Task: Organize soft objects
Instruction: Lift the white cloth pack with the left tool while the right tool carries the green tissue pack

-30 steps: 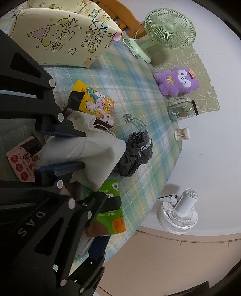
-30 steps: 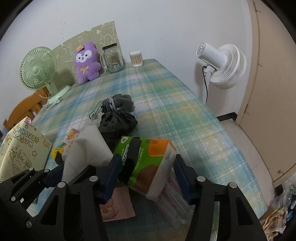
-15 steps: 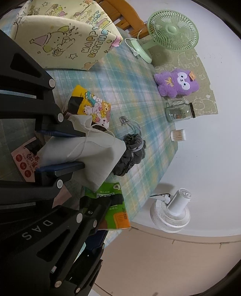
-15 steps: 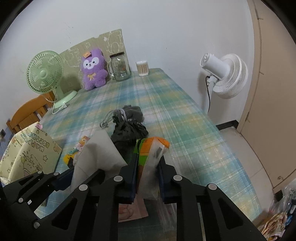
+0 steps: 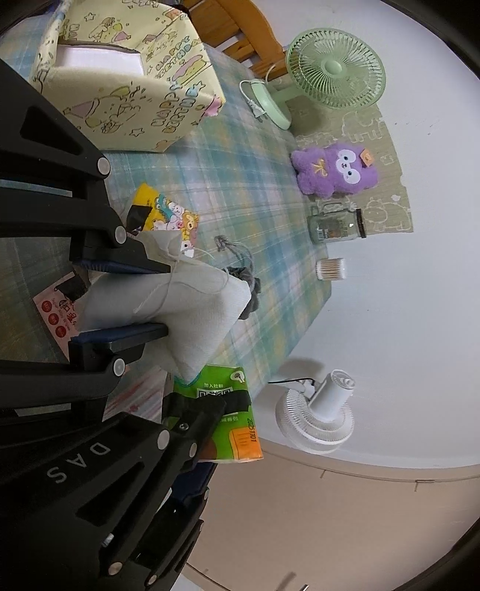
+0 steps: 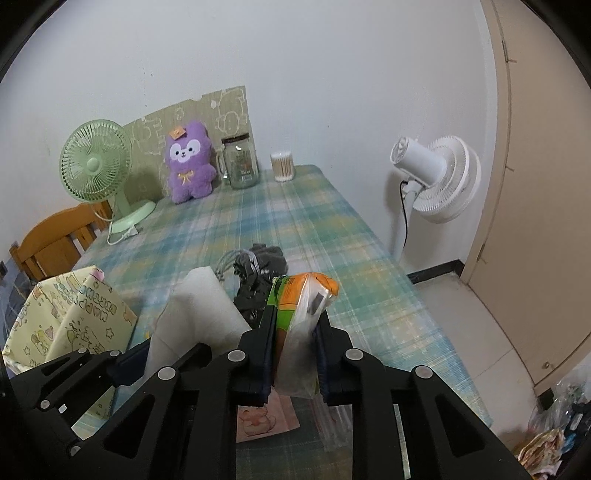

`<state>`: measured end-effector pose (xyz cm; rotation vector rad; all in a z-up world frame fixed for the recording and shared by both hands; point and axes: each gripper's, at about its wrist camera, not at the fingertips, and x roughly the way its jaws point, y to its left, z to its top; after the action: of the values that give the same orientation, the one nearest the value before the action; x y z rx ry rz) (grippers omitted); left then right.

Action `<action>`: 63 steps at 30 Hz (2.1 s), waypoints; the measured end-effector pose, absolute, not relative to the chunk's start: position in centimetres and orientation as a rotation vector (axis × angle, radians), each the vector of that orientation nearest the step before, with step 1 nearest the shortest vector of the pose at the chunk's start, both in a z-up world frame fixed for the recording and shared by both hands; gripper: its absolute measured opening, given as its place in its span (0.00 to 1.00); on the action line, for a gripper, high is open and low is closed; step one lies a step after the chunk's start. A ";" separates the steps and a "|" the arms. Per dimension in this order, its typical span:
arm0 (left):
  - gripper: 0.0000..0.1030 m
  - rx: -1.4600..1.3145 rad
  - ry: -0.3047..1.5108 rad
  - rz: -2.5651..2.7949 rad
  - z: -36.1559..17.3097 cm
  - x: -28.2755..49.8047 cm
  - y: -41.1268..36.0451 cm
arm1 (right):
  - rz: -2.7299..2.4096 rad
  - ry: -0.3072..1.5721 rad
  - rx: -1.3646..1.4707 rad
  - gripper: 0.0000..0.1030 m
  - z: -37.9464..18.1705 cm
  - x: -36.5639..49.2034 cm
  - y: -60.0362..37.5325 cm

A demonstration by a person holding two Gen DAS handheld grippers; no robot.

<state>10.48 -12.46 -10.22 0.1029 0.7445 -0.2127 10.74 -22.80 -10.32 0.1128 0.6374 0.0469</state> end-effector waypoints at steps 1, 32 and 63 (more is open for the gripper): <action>0.23 0.101 0.740 -0.212 -10.0 10.4 -12.4 | 0.045 0.632 0.109 0.21 -10.0 10.6 -22.8; 0.23 0.079 0.613 -0.226 -3.7 8.0 -9.8 | 0.026 0.496 0.087 0.21 -3.5 7.3 -20.5; 0.23 0.027 0.583 -0.101 -2.9 8.2 0.4 | 0.135 0.491 0.047 0.21 -2.2 8.6 -10.4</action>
<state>8.18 0.35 -2.91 0.0267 0.5829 -0.1015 8.62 -10.40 -2.22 0.0473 0.4910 0.1351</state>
